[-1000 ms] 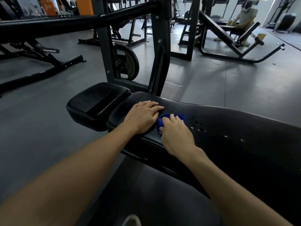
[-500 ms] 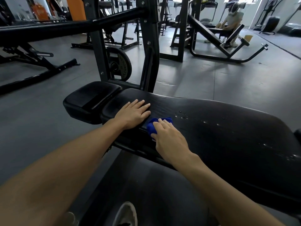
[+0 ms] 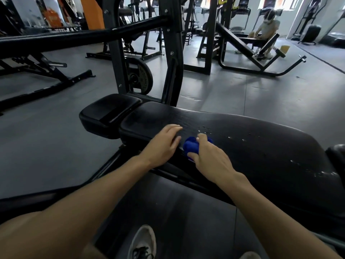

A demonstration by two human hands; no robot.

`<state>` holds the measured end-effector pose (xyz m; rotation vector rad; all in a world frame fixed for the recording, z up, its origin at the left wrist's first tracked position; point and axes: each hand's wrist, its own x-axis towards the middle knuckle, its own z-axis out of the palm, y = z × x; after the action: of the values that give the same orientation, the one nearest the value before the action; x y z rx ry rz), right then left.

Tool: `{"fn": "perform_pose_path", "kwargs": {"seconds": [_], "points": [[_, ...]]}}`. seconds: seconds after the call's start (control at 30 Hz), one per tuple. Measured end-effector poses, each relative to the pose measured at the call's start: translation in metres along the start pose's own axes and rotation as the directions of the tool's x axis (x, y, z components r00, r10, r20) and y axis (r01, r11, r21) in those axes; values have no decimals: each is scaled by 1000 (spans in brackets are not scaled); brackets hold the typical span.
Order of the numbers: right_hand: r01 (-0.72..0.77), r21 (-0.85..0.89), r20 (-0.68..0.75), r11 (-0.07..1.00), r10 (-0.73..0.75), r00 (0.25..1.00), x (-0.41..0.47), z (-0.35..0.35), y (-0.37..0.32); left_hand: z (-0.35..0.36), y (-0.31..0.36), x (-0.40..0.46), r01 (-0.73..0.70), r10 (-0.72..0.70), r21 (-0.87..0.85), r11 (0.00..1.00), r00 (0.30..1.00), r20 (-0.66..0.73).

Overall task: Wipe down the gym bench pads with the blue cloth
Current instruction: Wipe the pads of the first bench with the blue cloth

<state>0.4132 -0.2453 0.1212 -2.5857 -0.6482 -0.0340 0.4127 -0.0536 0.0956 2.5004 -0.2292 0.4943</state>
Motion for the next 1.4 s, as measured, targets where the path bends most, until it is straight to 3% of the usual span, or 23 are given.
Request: {"fn": "perform_pose_path", "kwargs": {"seconds": [0.07,0.13,0.23,0.37,0.43,0.5,0.67,0.8,0.97,1.13,1.23,1.3,1.4], "points": [[4,87,13,996,-5,1000,6,-2,7,12,22,-8,-76,79,-73,994,996,50],[16,149,65,989,-26,998,4,-10,24,24,34,-16,-152,155,-34,988,980,129],[10,42,194,999,-18,981,-10,-28,58,34,36,-17,-237,190,226,945,959,210],[39,-115,267,993,-7,964,-27,-44,93,33,35,3,-148,61,472,869,979,194],[60,-120,239,991,-30,971,-32,-46,100,33,32,11,-29,-53,455,890,985,166],[86,-134,209,987,-57,976,-33,-44,103,39,40,12,8,-78,428,904,986,147],[125,-127,148,984,-105,983,-32,-40,108,71,93,-2,-153,95,277,949,972,213],[126,-112,156,986,-108,982,-35,-42,111,59,81,-1,-202,135,231,952,952,276],[113,-134,158,984,-91,983,-36,-42,108,38,40,21,56,-106,320,946,984,141],[140,-125,113,982,-126,986,-37,-40,107,69,98,3,-125,70,221,967,968,241],[145,-136,113,980,-130,985,-37,-40,108,63,97,-2,-179,115,194,965,947,300],[148,-164,141,975,-125,982,-37,-41,107,52,80,1,-161,81,237,958,946,313],[118,-162,148,980,-94,984,-39,-43,107,32,46,16,10,-86,310,951,969,233]]}}
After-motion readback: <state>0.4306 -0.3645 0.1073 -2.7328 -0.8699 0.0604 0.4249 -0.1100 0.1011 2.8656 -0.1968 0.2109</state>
